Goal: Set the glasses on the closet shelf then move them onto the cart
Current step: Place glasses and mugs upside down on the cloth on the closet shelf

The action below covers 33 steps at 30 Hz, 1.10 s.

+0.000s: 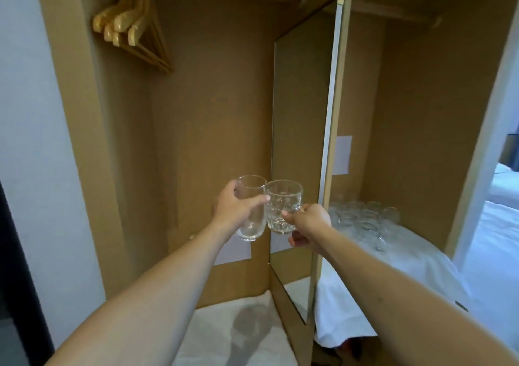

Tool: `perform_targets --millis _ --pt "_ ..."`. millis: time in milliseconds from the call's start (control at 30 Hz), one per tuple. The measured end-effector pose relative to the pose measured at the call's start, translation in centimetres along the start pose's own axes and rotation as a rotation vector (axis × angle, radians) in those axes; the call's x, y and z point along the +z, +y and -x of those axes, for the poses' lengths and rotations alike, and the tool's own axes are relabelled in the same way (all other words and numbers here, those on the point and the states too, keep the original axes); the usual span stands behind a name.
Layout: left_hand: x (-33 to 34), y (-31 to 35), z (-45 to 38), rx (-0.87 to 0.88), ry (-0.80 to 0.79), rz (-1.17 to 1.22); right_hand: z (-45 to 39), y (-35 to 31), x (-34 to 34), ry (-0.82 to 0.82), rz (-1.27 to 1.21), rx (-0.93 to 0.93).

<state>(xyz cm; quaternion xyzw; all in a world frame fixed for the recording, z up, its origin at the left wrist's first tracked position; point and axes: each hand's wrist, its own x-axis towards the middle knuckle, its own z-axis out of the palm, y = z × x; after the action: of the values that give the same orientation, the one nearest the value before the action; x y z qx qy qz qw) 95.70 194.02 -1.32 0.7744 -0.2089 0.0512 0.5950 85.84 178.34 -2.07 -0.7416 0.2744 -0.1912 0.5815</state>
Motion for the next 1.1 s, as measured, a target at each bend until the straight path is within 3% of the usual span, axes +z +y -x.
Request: perform_targets --millis 433,1100 --pt "8.6 3.4 3.5 0.029 -0.203 0.046 2.4 3.6 -10.2 0.155 -0.014 0.049" --pt "28.0 10.0 8.7 0.036 -0.246 0.042 -0.1 10.1 -30.4 0.227 -0.004 0.105"
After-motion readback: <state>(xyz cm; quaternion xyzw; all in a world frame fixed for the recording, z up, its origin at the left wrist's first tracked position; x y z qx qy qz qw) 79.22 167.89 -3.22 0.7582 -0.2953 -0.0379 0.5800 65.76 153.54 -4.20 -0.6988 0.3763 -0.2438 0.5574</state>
